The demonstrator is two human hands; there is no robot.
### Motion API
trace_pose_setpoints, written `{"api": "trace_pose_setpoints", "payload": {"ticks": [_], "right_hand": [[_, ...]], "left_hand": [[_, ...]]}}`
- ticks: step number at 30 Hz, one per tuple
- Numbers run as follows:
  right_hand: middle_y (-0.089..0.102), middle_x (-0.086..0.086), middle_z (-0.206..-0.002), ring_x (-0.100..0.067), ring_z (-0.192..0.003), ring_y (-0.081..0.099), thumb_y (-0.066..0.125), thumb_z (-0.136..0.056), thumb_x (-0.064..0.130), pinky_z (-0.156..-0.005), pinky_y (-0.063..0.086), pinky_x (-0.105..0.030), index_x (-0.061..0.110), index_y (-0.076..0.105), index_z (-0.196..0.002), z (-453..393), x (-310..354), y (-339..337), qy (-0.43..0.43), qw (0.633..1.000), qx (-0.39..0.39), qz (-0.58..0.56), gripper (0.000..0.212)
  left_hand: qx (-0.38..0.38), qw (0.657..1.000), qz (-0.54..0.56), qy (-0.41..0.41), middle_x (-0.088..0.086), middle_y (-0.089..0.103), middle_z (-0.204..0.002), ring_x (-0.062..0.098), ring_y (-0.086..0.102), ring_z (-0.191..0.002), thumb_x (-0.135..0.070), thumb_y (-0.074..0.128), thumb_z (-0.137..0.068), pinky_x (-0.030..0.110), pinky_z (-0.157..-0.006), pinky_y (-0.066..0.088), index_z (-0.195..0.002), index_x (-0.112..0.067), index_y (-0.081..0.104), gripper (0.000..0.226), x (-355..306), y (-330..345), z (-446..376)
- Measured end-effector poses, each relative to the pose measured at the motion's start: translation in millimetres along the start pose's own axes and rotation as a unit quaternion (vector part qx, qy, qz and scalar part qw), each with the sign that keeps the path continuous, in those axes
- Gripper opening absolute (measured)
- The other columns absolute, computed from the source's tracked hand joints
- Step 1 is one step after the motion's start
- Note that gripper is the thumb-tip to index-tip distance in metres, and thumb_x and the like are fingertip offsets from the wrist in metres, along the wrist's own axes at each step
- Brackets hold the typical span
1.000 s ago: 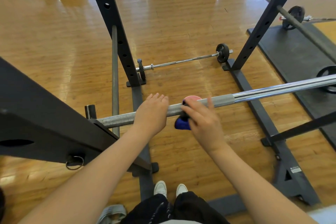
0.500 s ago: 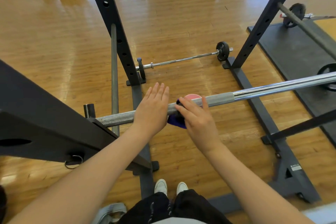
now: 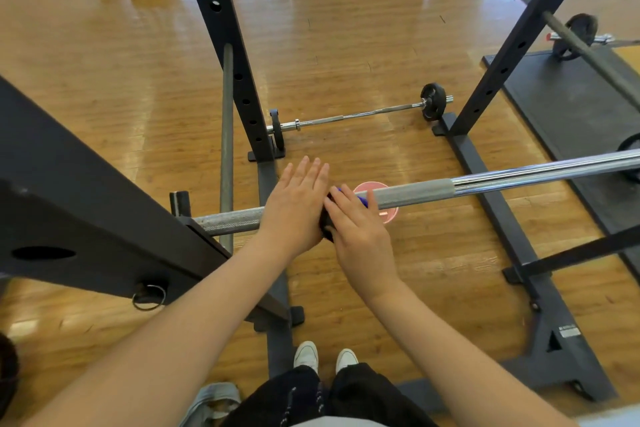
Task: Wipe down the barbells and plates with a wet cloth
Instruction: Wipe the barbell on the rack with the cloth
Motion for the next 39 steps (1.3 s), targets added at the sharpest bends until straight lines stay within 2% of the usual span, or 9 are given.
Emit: {"api": "trace_pose_setpoints", "payload": {"ticks": [6,9,14,18,24,28,31,34,39], "right_hand": [[0.060,-0.011,-0.126,-0.024,-0.120,0.054,0.047,-0.088,0.008,-0.115,0.015,-0.052,0.005,0.066,-0.115,17.8,-76.0,-40.0,0.062,0.998,-0.025,-0.005,0.034],[0.064,-0.016,-0.119,-0.029,-0.115,0.057,0.049,-0.085,0.008,-0.117,0.013,-0.041,0.001,0.068,-0.110,14.4,-61.2,-31.4,0.115,0.991,-0.065,-0.024,0.032],[0.068,-0.014,-0.111,-0.028,-0.108,0.063,0.052,-0.084,0.004,-0.106,0.023,-0.057,0.002,0.070,-0.104,-12.1,23.1,18.9,-0.028,0.998,-0.009,-0.062,0.028],[0.067,-0.010,-0.115,-0.024,-0.111,0.062,0.054,-0.085,0.004,-0.112,0.020,-0.053,0.006,0.070,-0.107,-12.2,8.2,12.1,-0.080,0.996,0.007,-0.033,0.027],[0.065,-0.010,-0.119,-0.019,-0.115,0.054,0.044,-0.099,0.019,-0.114,0.011,-0.052,0.007,0.069,-0.110,11.0,-70.6,-31.3,0.011,0.999,-0.053,0.000,0.030],[0.067,-0.016,-0.113,-0.024,-0.111,0.059,0.050,-0.089,0.011,-0.113,0.015,-0.054,0.002,0.070,-0.106,11.5,-77.8,-37.4,0.060,0.996,-0.071,0.004,0.028],[0.066,-0.016,-0.114,-0.027,-0.111,0.061,0.053,-0.084,0.011,-0.115,0.012,-0.045,0.001,0.070,-0.105,1.0,-39.0,-19.4,0.018,0.998,-0.053,-0.022,0.029],[0.066,-0.012,-0.116,-0.024,-0.115,0.058,0.053,-0.084,0.009,-0.113,0.020,-0.052,0.004,0.069,-0.108,-5.0,3.1,7.5,-0.039,0.998,-0.005,-0.047,0.029],[0.066,-0.008,-0.118,-0.020,-0.112,0.059,0.052,-0.084,0.009,-0.114,0.017,-0.052,0.008,0.069,-0.109,-5.2,-18.1,-4.1,-0.103,0.995,-0.005,-0.008,0.030]], "left_hand": [[-0.003,0.992,-0.049,-0.116,0.008,-0.003,-0.159,0.026,-0.005,-0.146,-0.038,0.055,-0.090,0.042,-0.115,-0.006,-0.150,-0.013,-0.011,0.093,38.5,-6.0,40.1],[-0.010,0.988,-0.046,-0.146,0.011,0.004,-0.159,0.029,-0.001,-0.146,-0.032,0.056,-0.090,0.043,-0.116,-0.005,-0.151,-0.011,-0.003,0.088,44.6,-2.5,49.5],[-0.012,0.988,-0.042,-0.151,0.010,0.007,-0.159,0.027,0.000,-0.146,-0.033,0.056,-0.089,0.043,-0.116,-0.004,-0.151,-0.011,0.004,0.084,44.0,-0.4,47.5],[-0.010,0.988,-0.043,-0.148,0.009,0.008,-0.159,0.027,0.000,-0.146,-0.031,0.055,-0.090,0.042,-0.117,-0.004,-0.151,-0.011,0.006,0.082,45.5,0.7,48.6],[-0.010,0.988,-0.039,-0.151,0.008,0.008,-0.159,0.025,0.000,-0.146,-0.031,0.053,-0.091,0.040,-0.116,-0.006,-0.151,-0.011,0.006,0.079,45.4,1.1,48.8],[-0.012,0.987,-0.047,-0.151,0.008,0.008,-0.159,0.025,0.001,-0.146,-0.032,0.053,-0.091,0.040,-0.116,-0.005,-0.151,-0.010,0.006,0.080,43.3,0.2,47.9],[-0.017,0.987,-0.051,-0.153,0.008,0.009,-0.159,0.025,0.002,-0.146,-0.032,0.052,-0.091,0.040,-0.116,-0.005,-0.151,-0.010,0.006,0.079,42.9,1.1,46.2],[-0.026,0.988,-0.044,-0.148,0.009,0.013,-0.158,0.026,0.005,-0.146,-0.029,0.054,-0.090,0.039,-0.116,-0.004,-0.151,-0.009,0.010,0.077,43.1,1.6,46.2],[-0.043,0.989,-0.028,-0.136,0.012,0.027,-0.154,0.029,0.016,-0.144,-0.022,0.064,-0.083,0.039,-0.114,-0.002,-0.147,-0.006,0.027,0.075,45.5,2.3,47.6]]}}
Point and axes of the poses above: each hand's wrist, its own z-axis away from the middle knuckle, its own y-axis out of the palm, x = y × z, the point moved 3 cm from there along -z, towards the middle knuckle
